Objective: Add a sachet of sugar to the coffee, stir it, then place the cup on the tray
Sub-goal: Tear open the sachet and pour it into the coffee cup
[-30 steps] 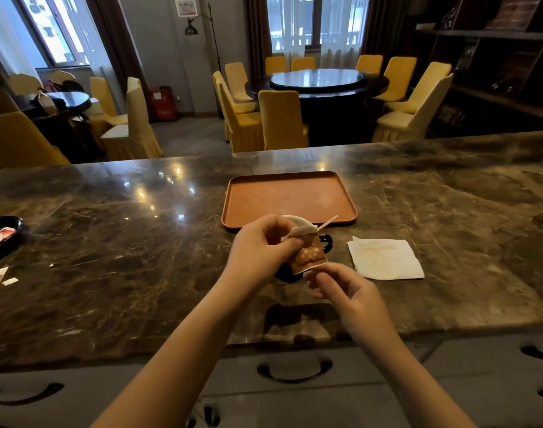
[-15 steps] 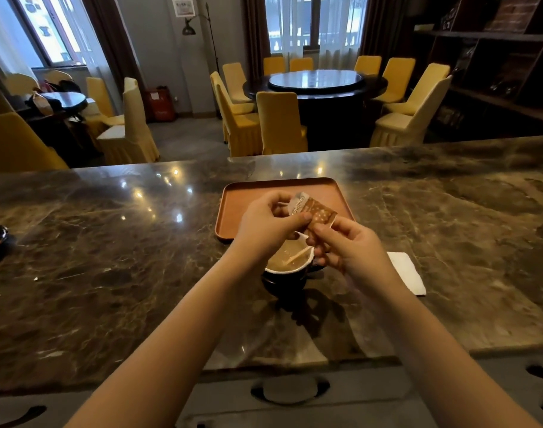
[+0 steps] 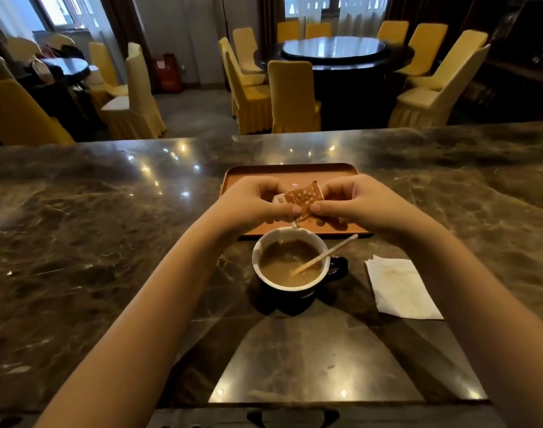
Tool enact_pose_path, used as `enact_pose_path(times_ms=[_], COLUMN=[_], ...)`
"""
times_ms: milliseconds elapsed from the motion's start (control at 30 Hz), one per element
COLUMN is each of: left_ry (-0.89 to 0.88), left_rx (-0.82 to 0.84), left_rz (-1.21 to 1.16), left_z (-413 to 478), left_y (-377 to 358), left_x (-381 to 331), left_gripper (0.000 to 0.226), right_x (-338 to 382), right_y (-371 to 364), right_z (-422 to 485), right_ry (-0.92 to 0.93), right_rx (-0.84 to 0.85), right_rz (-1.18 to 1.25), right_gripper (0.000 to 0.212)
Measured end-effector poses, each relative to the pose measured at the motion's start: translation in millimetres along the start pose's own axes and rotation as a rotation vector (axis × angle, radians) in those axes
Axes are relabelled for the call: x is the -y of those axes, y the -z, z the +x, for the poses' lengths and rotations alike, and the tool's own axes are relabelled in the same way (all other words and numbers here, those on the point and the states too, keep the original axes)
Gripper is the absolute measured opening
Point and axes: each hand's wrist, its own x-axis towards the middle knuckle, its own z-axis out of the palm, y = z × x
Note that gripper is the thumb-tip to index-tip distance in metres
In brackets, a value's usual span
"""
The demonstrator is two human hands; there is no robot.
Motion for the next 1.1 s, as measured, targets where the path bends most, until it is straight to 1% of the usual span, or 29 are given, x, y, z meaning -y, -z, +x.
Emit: enact_pose_path(times_ms=[133,267,433,500,600,667,800,900,1000,1100], left_ry=[-0.038,-0.077,-0.140,-0.157,-0.161,-0.154,-0.143,-0.134,-0.121,-0.107], left_rx=[-0.052,-0.103,-0.105,-0.105,-0.140,-0.159,-0.163,-0.139,-0.123,-0.139], left_rz=[0.017,-0.001,0.039,0.043,0.028,0.018,0.019,0.018,0.022,0.016], left_z=[2,5,2,0,-1,-2,-1,0,0,0], left_y=[-3,-5,-9,-9,-9,-8,-7,-9,-9,-10], left_x=[17,29,31,31,33,35,38,38,38,39], left_gripper=[0.026,0.020,0.016,0.015,0.015,0.016,0.018,0.015,0.012,0.012], right_x=[-8,-14,-26,-27,-25,-23,-23,-25,-27,-27], right_y=[0,-1,-10,-12,-12,-13,-14,-12,-12,-15], right_z=[13,20,20,20,19,20,19,20,21,21], right_ry=[0.041,0.086,0.140,0.150,0.161,0.162,0.131,0.088,0.079,0.104], right_rx=[0.041,0.031,-0.035,-0.060,-0.059,-0.057,-0.055,-0.081,-0.106,-0.125], right_rz=[-0.060,-0.110,-0.177,-0.166,-0.176,-0.172,-0.060,0.022,0.018,-0.019], right_gripper=[0.010,0.010,0.012,0.011,0.006,0.007,0.010,0.011,0.014,0.012])
